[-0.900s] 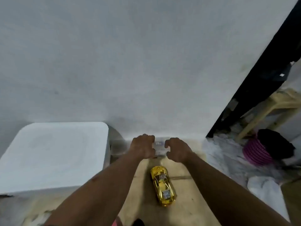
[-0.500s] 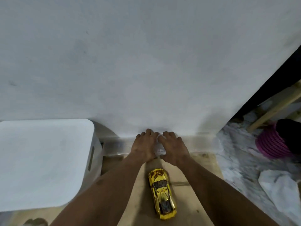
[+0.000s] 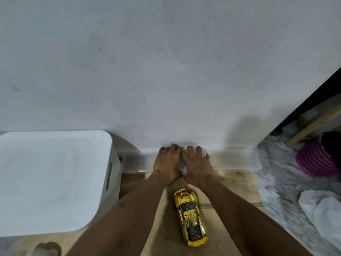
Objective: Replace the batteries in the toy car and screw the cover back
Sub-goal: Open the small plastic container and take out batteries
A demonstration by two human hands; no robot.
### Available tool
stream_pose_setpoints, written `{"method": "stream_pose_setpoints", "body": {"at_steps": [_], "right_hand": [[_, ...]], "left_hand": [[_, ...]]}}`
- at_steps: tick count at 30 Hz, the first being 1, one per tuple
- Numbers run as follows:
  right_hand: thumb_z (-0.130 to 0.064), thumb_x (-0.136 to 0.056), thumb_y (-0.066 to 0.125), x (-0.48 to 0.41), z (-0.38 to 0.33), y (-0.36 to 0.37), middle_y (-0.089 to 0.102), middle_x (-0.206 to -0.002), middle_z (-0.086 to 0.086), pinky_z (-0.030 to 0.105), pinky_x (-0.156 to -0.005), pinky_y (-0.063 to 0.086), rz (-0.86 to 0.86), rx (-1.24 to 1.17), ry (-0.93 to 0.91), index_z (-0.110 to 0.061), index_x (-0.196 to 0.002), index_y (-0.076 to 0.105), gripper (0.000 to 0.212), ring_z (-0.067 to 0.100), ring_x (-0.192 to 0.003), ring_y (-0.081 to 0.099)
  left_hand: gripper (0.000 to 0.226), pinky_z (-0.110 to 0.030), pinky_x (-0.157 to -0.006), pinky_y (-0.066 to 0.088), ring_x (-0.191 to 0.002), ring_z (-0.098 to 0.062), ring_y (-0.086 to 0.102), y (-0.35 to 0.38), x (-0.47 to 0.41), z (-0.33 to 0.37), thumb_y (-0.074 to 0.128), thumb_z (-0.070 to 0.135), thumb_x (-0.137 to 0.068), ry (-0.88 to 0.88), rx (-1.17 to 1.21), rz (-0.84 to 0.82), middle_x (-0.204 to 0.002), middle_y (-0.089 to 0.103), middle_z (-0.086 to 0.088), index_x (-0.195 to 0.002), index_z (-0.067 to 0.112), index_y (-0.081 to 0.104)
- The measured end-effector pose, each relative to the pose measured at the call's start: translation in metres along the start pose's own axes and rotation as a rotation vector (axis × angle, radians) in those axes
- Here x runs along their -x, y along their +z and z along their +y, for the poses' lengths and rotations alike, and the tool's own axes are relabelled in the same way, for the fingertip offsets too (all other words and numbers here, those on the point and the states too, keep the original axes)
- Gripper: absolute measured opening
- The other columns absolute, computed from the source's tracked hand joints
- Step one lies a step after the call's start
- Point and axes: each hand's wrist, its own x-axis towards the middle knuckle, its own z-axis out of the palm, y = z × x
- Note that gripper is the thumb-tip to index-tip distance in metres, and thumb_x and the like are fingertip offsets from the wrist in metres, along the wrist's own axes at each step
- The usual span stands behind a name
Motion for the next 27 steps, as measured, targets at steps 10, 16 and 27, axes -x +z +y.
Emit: {"method": "stream_pose_setpoints", "body": {"at_steps": [10,16,27], "right_hand": [[-0.046,-0.081,0.064,0.0,-0.009,0.003,0.029,-0.141,0.01,0.062,-0.097,0.044,-0.02,-0.002,0.044,-0.015,-0.143,0.028,0.078,0.039,-0.132,0.026],[-0.041,-0.08,0.064,0.0,-0.011,0.005,0.031,-0.141,0.011,0.065,-0.099,0.041,-0.004,-0.003,0.049,-0.016,-0.145,0.028,0.078,0.04,-0.133,0.027],[-0.04,-0.076,0.071,0.014,0.026,0.001,0.038,-0.149,0.008,0.05,-0.097,0.046,0.056,0.052,-0.14,-0.021,-0.137,0.044,0.069,0.033,-0.135,0.037]], "left_hand": [[0.068,-0.037,-0.104,0.037,-0.113,-0.022,0.056,0.0,0.003,0.0,0.076,0.043,-0.068,0.0,-0.043,0.001,-0.126,0.054,-0.004,-0.127,0.018,0.054],[0.06,-0.036,-0.105,0.036,-0.117,-0.022,0.051,0.002,0.001,0.002,0.074,0.037,-0.071,0.014,-0.037,-0.004,-0.125,0.054,-0.005,-0.124,0.016,0.056],[0.078,-0.03,-0.105,0.041,-0.122,-0.024,0.044,0.001,0.008,-0.004,0.079,0.04,-0.074,0.034,0.085,-0.033,-0.137,0.04,-0.006,-0.138,0.014,0.041]]}}
